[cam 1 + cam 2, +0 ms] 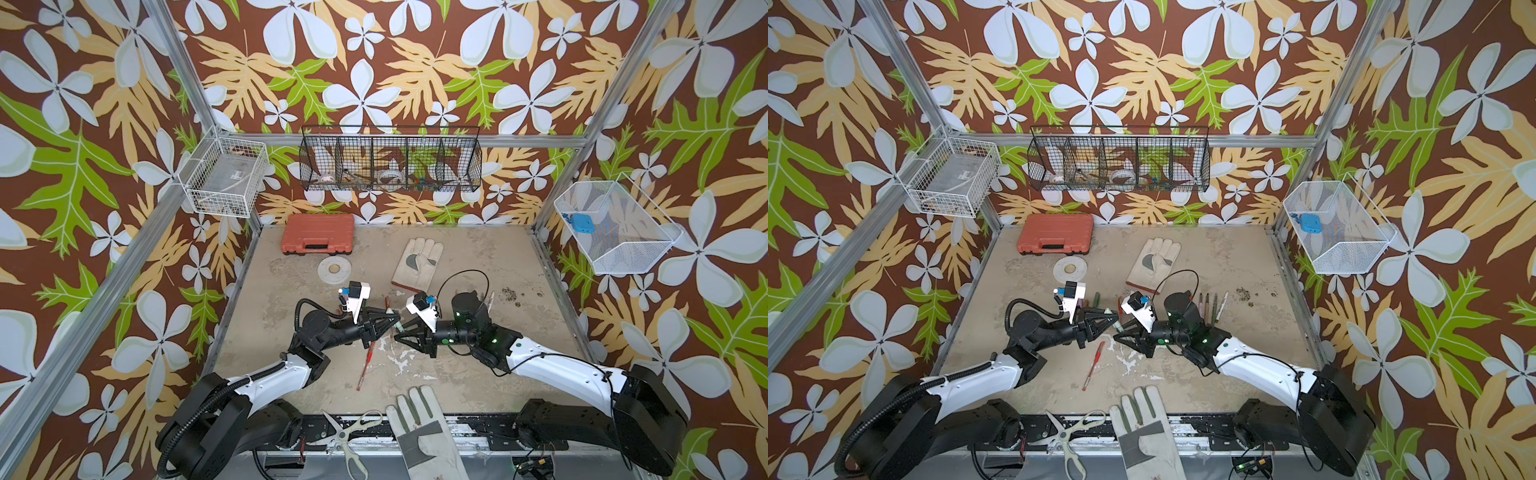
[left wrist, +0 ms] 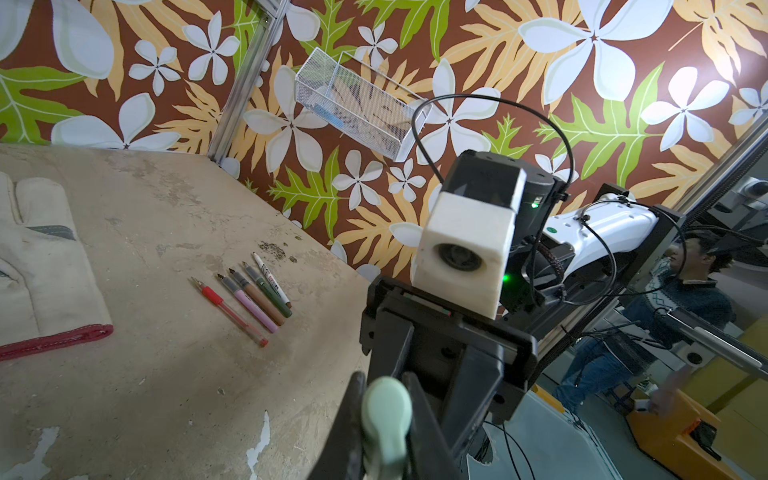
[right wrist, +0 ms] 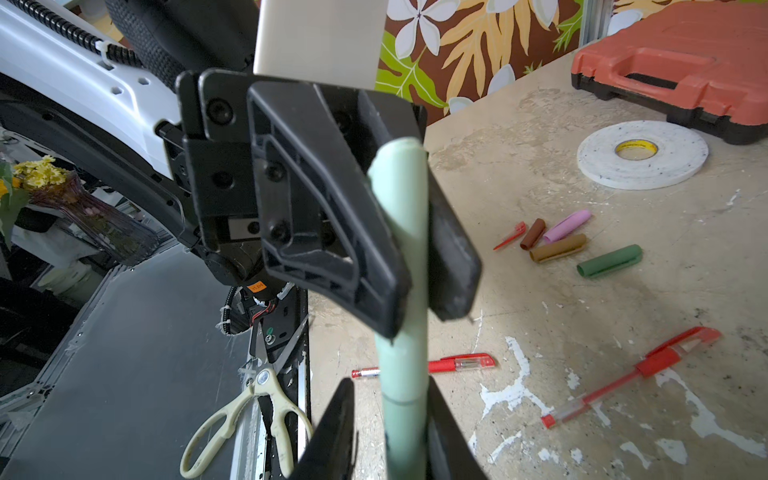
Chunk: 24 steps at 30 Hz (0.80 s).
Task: Open the pen caps
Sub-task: 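Hold the highlighter with the right gripper while the left gripper pulls the cap off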
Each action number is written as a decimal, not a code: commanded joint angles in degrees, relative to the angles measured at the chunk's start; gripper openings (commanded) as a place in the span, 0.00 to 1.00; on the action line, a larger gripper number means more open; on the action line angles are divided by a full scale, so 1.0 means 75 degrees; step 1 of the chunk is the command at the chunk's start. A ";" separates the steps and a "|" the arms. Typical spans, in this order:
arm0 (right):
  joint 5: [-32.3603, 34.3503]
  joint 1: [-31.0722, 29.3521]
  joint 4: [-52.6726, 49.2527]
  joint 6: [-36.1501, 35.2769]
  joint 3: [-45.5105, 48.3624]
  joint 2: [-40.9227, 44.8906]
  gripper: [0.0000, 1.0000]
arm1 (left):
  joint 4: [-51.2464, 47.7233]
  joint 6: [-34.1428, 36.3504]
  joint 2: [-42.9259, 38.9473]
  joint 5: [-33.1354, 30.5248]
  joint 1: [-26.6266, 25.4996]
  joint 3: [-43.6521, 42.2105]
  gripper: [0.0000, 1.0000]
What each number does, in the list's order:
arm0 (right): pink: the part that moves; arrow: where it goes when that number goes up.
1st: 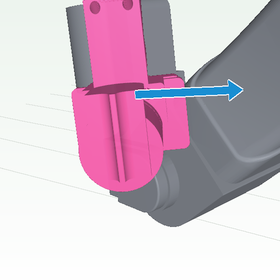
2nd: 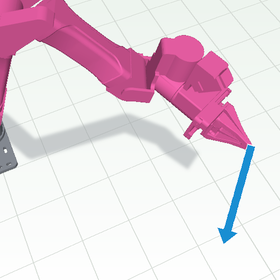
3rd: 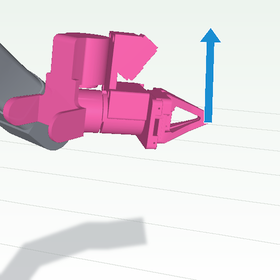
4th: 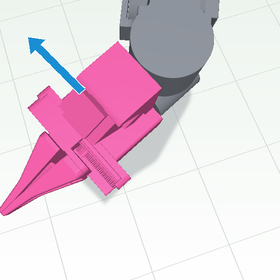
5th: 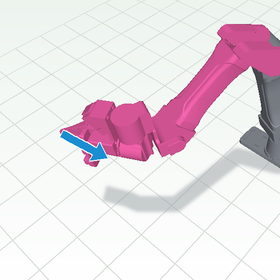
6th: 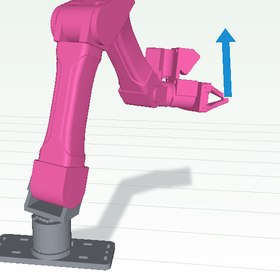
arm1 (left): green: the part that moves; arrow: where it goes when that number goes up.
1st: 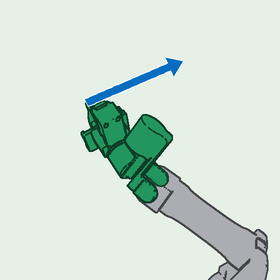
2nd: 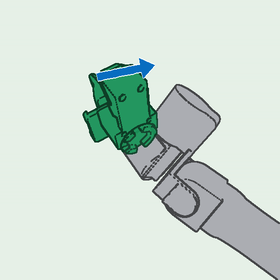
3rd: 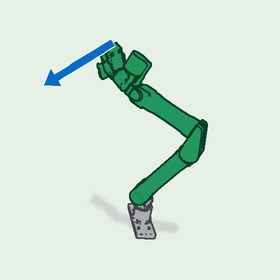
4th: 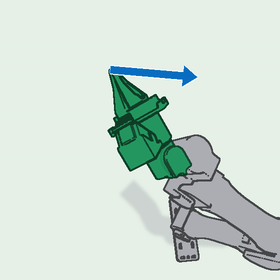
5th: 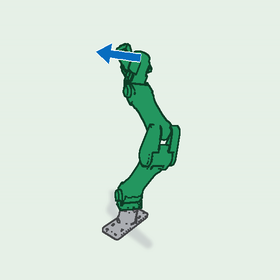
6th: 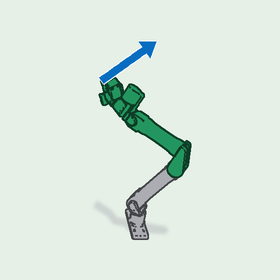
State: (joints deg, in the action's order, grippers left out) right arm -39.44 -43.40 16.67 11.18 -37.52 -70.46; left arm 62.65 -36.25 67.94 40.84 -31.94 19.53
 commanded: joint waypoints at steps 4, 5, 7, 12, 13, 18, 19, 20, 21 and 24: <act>-0.0187 0.0004 0.0195 0.0053 -0.0018 -0.0061 0.13 | 0.0377 -0.0049 -0.0001 0.0039 -0.0014 0.0037 0.00; -0.0180 0.0008 0.0206 0.0048 -0.0002 -0.0072 0.11 | 0.0374 -0.0061 0.0019 0.0039 -0.0006 0.0044 0.00; -0.0152 0.0003 0.0221 0.0033 -0.0012 -0.0067 0.02 | 0.0377 -0.0077 0.0052 0.0039 -0.0006 0.0050 0.00; 0.0684 -0.0081 0.0205 0.0029 0.0086 0.0136 0.00 | 0.0415 -0.0202 0.0071 -0.0220 -0.0006 -0.0001 0.00; 0.1137 -0.0164 0.0159 -0.0014 0.0114 0.0223 0.00 | 0.0336 -0.0191 0.0042 -0.0338 -0.0008 0.0004 0.00; 0.3729 -0.0974 -0.0120 -0.0378 0.0197 0.0619 0.00 | -0.0507 0.0008 -0.0260 -0.1283 -0.0007 -0.0011 0.00; 0.4209 -0.1122 -0.0135 -0.0420 0.0202 0.0650 0.00 | -0.0612 -0.0001 -0.0320 -0.1480 -0.0009 -0.0033 0.00; 0.4704 -0.1288 -0.0175 -0.0481 0.0208 0.0651 0.00 | -0.0691 0.0005 -0.0382 -0.1680 -0.0012 -0.0055 0.00; 0.5229 -0.1442 -0.0221 -0.0543 0.0176 0.0637 0.00 | -0.0744 -0.0043 -0.0447 -0.1853 -0.0017 -0.0096 0.00; 0.6724 -0.1948 -0.0432 -0.0681 0.0025 0.0464 0.00 | -0.0748 -0.0234 -0.0537 -0.2195 0.0014 -0.0176 0.00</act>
State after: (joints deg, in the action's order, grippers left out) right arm -5.39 -55.94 15.46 7.25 -36.49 -66.41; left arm 58.48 -37.69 64.38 33.74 -32.32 18.70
